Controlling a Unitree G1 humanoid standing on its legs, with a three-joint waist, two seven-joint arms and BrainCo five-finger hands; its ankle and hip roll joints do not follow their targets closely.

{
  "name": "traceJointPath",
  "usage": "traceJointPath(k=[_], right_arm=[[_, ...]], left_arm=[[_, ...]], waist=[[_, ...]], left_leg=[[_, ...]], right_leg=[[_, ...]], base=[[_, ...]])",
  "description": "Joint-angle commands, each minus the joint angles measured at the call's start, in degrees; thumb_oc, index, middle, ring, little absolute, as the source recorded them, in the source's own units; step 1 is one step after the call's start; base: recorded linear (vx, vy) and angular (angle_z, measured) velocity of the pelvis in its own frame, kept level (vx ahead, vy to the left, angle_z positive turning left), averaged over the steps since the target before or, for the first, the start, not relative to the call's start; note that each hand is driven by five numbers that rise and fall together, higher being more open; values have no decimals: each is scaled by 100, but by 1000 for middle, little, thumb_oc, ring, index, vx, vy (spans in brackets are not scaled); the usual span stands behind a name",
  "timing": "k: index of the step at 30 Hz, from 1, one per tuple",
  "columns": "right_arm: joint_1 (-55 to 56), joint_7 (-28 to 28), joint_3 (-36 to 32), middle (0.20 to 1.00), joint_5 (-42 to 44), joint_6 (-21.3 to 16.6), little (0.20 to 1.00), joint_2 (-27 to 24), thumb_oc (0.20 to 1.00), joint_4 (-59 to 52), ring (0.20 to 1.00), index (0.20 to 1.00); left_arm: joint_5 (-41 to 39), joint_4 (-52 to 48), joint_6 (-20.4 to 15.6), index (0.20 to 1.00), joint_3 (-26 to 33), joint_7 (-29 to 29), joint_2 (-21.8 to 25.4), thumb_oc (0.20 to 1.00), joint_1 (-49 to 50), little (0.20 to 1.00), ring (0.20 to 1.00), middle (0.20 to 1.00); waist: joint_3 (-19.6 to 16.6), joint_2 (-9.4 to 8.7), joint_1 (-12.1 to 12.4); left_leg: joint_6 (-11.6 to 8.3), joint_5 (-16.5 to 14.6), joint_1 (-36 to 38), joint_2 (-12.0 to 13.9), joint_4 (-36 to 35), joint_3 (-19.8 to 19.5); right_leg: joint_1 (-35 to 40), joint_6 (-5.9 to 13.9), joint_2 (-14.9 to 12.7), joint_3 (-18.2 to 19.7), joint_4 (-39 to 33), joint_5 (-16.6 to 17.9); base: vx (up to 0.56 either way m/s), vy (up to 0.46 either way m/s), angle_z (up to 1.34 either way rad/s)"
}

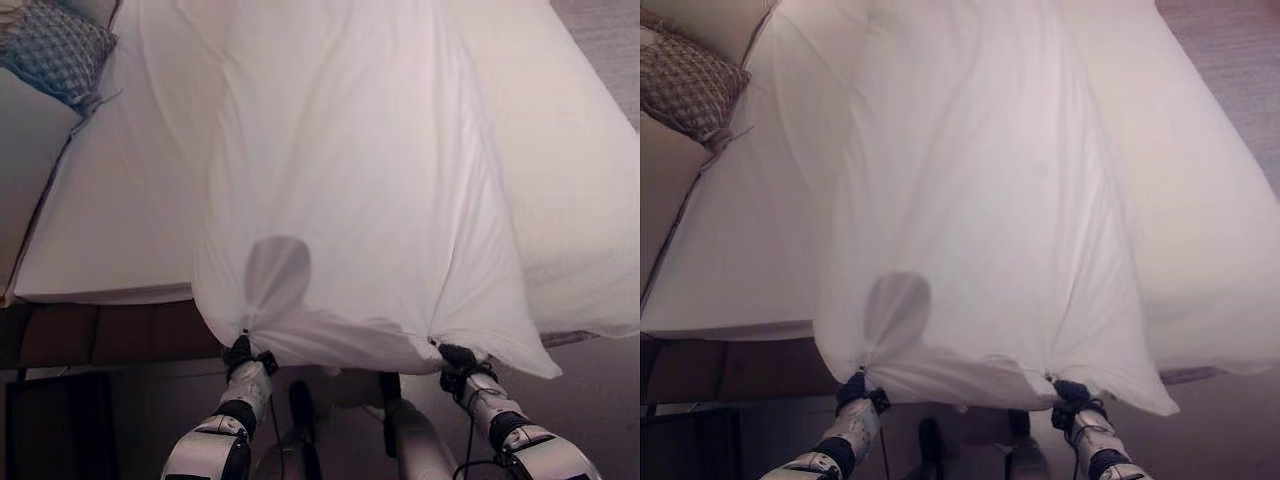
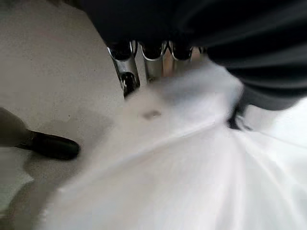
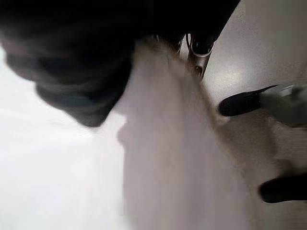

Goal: Make the bed

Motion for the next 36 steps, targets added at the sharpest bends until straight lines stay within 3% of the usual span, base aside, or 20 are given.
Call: traceJointPath(k=[1,7,12,14,17,19,21,23,27,29,36], right_arm=[[863,144,313,1000,-467,363,1000,197,1000,527,1000,1000],[1035,260,304,1000,-584,300,1000,105,1000,426,1000,1000],[1272,473,152,1000,-483,197,1000,-19,1000,234,1000,1000],[1357,536,136,1000,-478,174,1000,-74,1000,127,1000,1000],[1514,574,171,1000,-523,57,1000,-185,1000,-352,1000,1000],[1677,587,192,1000,-565,-36,1000,-309,1000,-933,1000,1000],[1864,595,213,1000,-627,-168,1000,-439,1000,-1640,1000,1000],[2076,737,266,1000,-562,-280,1000,-617,1000,-2498,1000,1000],[2195,1138,506,1000,-269,-395,1000,-978,1000,-3449,1000,1000],[2128,1424,644,1000,27,-411,1000,-1136,1000,-3850,1000,1000],[1083,2409,1382,1000,574,-169,1000,-1436,1000,-3704,1000,1000]], left_arm=[[-134,1043,439,1000,330,617,206,1000,914,1000,1000,1000],[34,927,353,1000,354,645,312,1000,1070,1000,1000,1000],[309,207,79,1000,-34,-403,407,1000,1506,1000,1000,1000],[305,-9,10,1000,-121,-529,441,1000,1649,1000,1000,1000],[489,-1069,-114,1000,-518,-748,418,1000,2028,1000,1000,1000],[845,-2386,-145,1000,-925,-913,562,1000,2414,1000,1000,1000],[1499,-3329,-142,1000,-1257,-1387,942,1000,2747,1000,1000,1000],[1755,-3934,-333,1000,-1604,-2367,1422,1000,2949,1000,1000,1000],[1017,-4072,-676,1000,-2271,-3846,1894,1000,2839,1000,1000,1000],[468,-4515,-638,1000,-2618,-4480,2098,1000,2707,1000,1000,1000],[204,-4666,-385,1000,-3685,-5642,2370,1000,1527,1000,1000,1000]], waist=[[-148,-284,26],[-274,-330,73],[-351,-373,121],[-372,-380,138],[-385,-361,144],[-372,-341,141],[-356,-328,142],[-347,-326,121],[-418,-341,59],[-452,-335,32],[-386,-330,-11]], left_leg=[[-65,2,-582,158,410,-76],[-61,18,-469,143,301,-149],[-58,26,-393,143,259,-237],[-61,35,-376,144,245,-262],[-56,45,-366,144,224,-288],[-51,53,-378,139,225,-323],[-50,52,-360,144,213,-334],[-53,51,-341,150,205,-337],[-64,48,-298,154,129,-315],[-68,40,-302,151,116,-285],[-97,33,-494,172,245,-246]], right_leg=[[129,698,-601,158,-560,466],[295,740,-660,46,-692,506],[434,752,-675,-32,-747,509],[478,755,-677,-76,-768,501],[509,767,-676,-112,-790,500],[518,774,-682,-133,-805,504],[546,787,-678,-148,-820,495],[557,808,-671,-146,-813,473],[542,816,-663,-121,-814,442],[503,817,-657,-99,-805,438],[201,777,-577,-11,-537,361]], base=[[29,2,5],[33,3,9],[15,-4,1],[23,-20,8],[13,-16,9],[7,-19,4],[0,0,0],[0,0,0],[0,0,0],[2,2,-2],[-42,-10,-3]])
